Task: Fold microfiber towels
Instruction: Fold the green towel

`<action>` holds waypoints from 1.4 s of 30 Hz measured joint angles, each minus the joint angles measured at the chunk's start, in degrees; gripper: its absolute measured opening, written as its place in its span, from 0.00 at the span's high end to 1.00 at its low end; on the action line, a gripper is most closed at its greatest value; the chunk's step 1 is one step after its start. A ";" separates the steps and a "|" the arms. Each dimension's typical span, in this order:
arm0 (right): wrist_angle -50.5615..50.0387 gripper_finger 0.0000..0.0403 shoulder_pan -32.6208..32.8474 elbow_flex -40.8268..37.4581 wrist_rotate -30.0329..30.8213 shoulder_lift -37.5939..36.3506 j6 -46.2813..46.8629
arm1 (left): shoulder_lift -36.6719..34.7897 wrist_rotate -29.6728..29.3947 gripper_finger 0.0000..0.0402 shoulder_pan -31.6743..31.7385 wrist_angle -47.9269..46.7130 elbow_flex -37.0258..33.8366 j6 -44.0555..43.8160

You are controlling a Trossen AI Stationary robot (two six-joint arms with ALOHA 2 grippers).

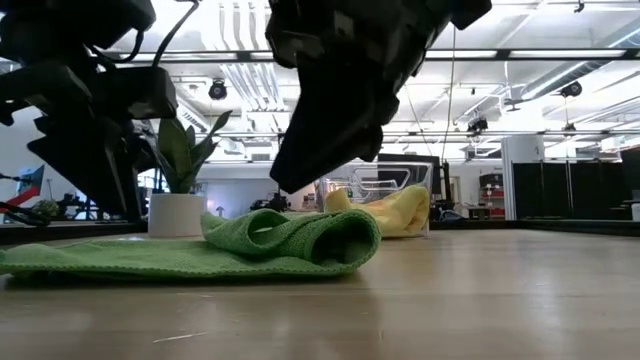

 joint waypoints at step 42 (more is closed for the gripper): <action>-7.19 0.76 -1.18 22.02 1.34 16.20 -10.61 | 0.35 0.48 0.67 -0.39 1.92 -0.26 -0.22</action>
